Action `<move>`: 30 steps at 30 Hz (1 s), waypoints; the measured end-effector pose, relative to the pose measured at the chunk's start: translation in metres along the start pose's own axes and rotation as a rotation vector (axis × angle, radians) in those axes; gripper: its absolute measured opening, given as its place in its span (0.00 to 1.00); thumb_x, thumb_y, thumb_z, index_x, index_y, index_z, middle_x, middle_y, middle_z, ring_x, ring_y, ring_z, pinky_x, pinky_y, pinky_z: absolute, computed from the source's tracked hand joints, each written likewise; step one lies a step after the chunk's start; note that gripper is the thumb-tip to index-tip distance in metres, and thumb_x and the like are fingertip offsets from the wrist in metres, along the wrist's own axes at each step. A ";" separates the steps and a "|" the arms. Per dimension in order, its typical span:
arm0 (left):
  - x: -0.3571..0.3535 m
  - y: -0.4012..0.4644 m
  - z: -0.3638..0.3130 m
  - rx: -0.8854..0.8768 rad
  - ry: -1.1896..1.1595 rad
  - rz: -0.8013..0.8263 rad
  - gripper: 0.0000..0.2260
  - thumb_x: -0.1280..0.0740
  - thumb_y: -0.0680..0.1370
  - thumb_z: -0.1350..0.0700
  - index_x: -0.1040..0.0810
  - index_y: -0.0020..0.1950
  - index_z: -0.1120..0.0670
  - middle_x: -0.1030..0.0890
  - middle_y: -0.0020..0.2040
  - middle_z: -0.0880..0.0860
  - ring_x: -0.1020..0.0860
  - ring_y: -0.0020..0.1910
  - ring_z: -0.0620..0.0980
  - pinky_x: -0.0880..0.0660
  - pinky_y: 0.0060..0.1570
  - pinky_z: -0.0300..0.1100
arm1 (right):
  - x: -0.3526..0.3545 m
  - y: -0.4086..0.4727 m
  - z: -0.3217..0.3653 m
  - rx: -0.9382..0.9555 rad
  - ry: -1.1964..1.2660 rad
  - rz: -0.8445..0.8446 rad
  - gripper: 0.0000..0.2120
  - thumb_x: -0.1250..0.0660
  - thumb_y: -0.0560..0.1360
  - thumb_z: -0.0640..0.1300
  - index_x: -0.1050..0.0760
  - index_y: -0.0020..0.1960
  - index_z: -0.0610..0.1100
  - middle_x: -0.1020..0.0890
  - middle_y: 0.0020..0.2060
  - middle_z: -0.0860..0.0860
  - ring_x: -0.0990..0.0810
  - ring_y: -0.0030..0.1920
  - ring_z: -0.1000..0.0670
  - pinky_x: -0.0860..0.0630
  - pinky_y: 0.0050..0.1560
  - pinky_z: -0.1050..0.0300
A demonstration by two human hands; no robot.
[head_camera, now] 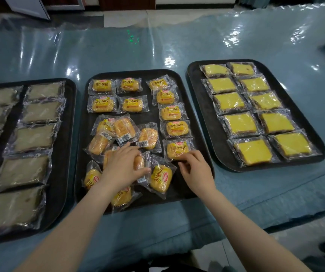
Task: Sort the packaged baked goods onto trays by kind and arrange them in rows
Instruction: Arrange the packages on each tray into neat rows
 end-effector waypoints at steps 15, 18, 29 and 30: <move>0.003 0.001 0.001 0.036 -0.052 -0.095 0.19 0.34 0.69 0.34 0.28 0.47 0.47 0.28 0.42 0.41 0.28 0.46 0.44 0.26 0.47 0.47 | -0.054 -0.036 0.016 -0.449 0.301 0.258 0.19 0.29 0.67 0.59 0.29 0.52 0.50 0.22 0.45 0.56 0.23 0.48 0.53 0.24 0.48 0.54; 0.002 0.000 0.004 0.049 -0.097 -0.091 0.19 0.32 0.69 0.37 0.27 0.50 0.48 0.27 0.44 0.42 0.27 0.46 0.46 0.26 0.47 0.47 | -0.058 -0.033 0.026 -0.393 0.021 0.287 0.35 0.28 0.63 0.64 0.34 0.63 0.49 0.26 0.55 0.51 0.28 0.56 0.47 0.26 0.54 0.48; 0.001 -0.003 0.015 0.127 -0.149 -0.059 0.19 0.31 0.71 0.39 0.27 0.55 0.48 0.26 0.48 0.44 0.28 0.48 0.46 0.28 0.57 0.51 | -0.006 -0.018 0.011 -0.169 -0.261 0.071 0.21 0.30 0.69 0.37 0.23 0.57 0.57 0.31 0.65 0.52 0.40 0.66 0.46 0.40 0.63 0.46; 0.001 -0.004 0.014 0.128 -0.153 -0.062 0.19 0.31 0.71 0.39 0.27 0.55 0.47 0.26 0.48 0.44 0.28 0.48 0.45 0.27 0.56 0.50 | -0.010 -0.018 0.011 -0.139 -0.250 0.104 0.20 0.32 0.71 0.38 0.24 0.58 0.57 0.31 0.64 0.53 0.39 0.66 0.46 0.40 0.64 0.45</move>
Point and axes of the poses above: each hand's wrist, its own y-axis towards the middle knuckle, its own x-axis out of the back of the hand, z = x × y, the point moved 9 cm from there along y, towards the middle knuckle
